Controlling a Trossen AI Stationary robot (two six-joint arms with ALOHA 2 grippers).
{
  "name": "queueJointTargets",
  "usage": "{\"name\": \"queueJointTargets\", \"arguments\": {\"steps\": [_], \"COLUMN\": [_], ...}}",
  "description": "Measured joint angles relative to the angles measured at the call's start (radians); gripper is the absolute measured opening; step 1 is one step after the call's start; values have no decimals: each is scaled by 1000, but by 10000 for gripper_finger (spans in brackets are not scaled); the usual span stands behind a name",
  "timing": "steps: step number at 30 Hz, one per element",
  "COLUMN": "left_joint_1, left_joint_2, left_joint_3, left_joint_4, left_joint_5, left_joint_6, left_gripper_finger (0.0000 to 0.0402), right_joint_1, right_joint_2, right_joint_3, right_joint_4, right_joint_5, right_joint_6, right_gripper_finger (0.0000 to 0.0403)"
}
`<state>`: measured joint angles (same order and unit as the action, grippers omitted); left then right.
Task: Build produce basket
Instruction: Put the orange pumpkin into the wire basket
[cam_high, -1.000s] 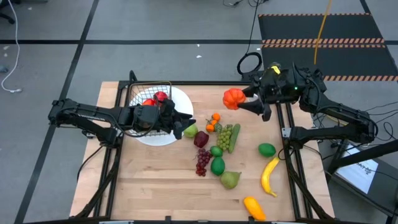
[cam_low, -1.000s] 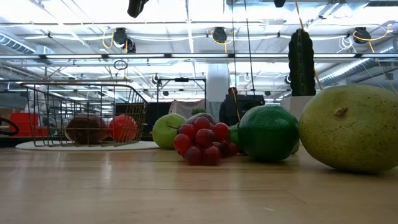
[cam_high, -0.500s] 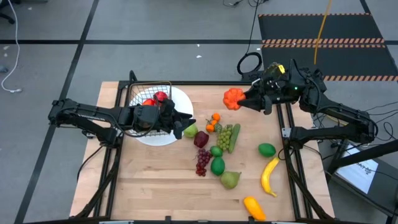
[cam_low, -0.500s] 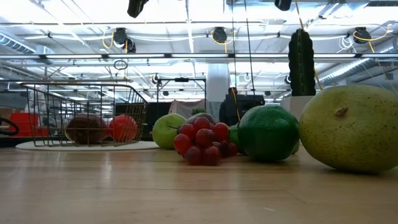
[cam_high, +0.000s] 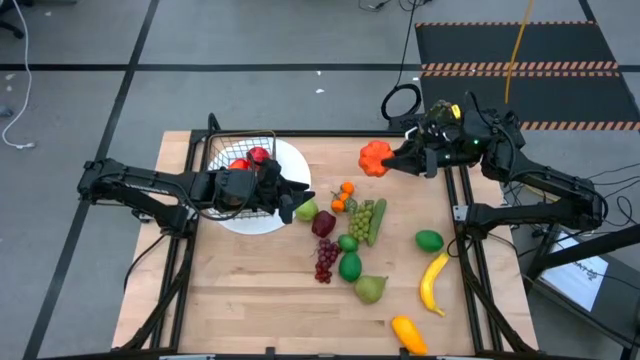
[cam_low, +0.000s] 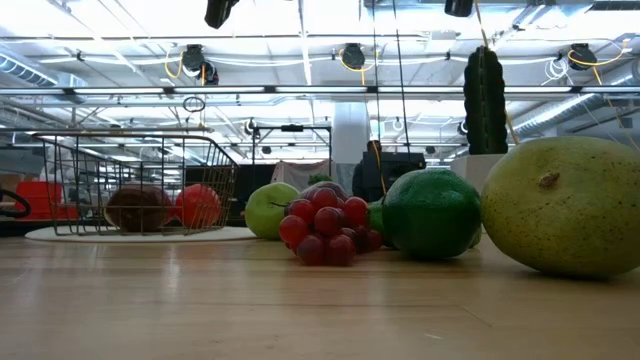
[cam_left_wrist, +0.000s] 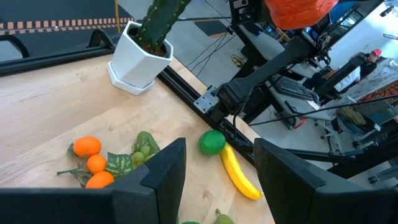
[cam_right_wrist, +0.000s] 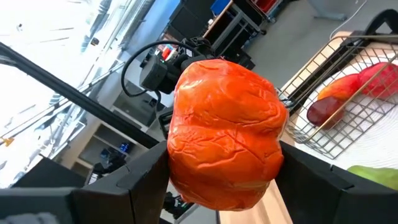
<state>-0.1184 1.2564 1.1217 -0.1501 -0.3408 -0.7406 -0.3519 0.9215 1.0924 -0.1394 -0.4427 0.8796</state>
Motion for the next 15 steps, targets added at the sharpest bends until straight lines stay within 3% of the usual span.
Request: {"name": "queueJointTargets", "arguments": {"steps": [15], "left_joint_1": [0], "left_joint_2": [0], "left_joint_3": [0], "left_joint_4": [127], "left_joint_5": [-1], "left_joint_6": [4], "left_gripper_finger": [189], "right_joint_1": [0], "right_joint_2": [0], "right_joint_3": [0], "right_joint_4": [0], "right_joint_5": [0], "right_joint_6": [-133], "right_gripper_finger": [254]}}
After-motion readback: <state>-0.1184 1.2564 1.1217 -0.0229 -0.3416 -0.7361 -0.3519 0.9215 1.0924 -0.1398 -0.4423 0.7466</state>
